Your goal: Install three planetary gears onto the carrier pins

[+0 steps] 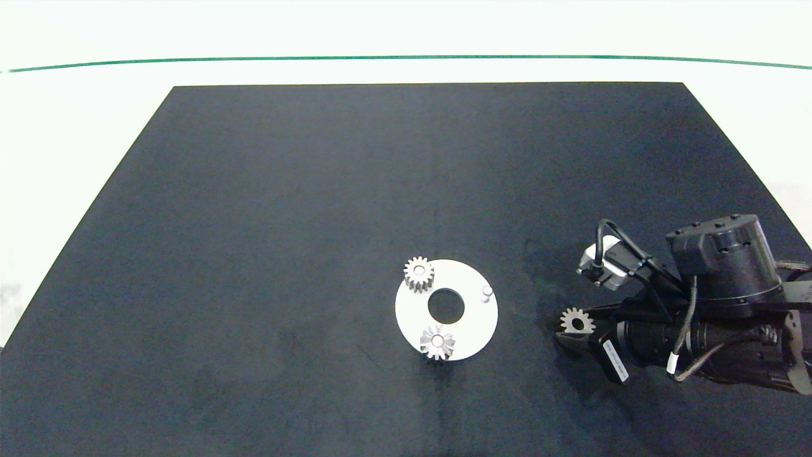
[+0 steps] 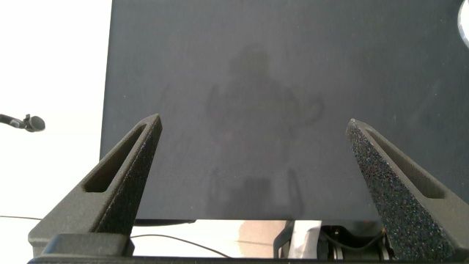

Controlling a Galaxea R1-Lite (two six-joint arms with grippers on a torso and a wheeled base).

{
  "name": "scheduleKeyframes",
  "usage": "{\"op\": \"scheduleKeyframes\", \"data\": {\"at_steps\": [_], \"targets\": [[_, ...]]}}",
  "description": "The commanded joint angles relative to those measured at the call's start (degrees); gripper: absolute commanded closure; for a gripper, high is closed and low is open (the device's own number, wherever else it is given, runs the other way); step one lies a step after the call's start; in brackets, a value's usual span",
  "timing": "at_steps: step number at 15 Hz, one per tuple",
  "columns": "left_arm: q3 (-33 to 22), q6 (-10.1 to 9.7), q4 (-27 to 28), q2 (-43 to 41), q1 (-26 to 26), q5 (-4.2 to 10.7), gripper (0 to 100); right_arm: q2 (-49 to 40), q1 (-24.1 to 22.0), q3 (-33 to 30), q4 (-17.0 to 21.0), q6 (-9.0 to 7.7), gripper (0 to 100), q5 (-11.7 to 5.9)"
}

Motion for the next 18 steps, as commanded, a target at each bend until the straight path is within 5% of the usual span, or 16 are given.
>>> {"op": "scheduleKeyframes", "data": {"at_steps": [1,18], "targets": [[-0.09,-0.01,0.19,0.17,-0.01,0.02,0,0.68,0.02,-0.02,-0.53,-0.03,52,-0.02],[0.35,-0.01,0.36,-0.53,0.08,0.11,0,1.74,0.02,0.24,-1.23,0.94,85,-0.11]]}}
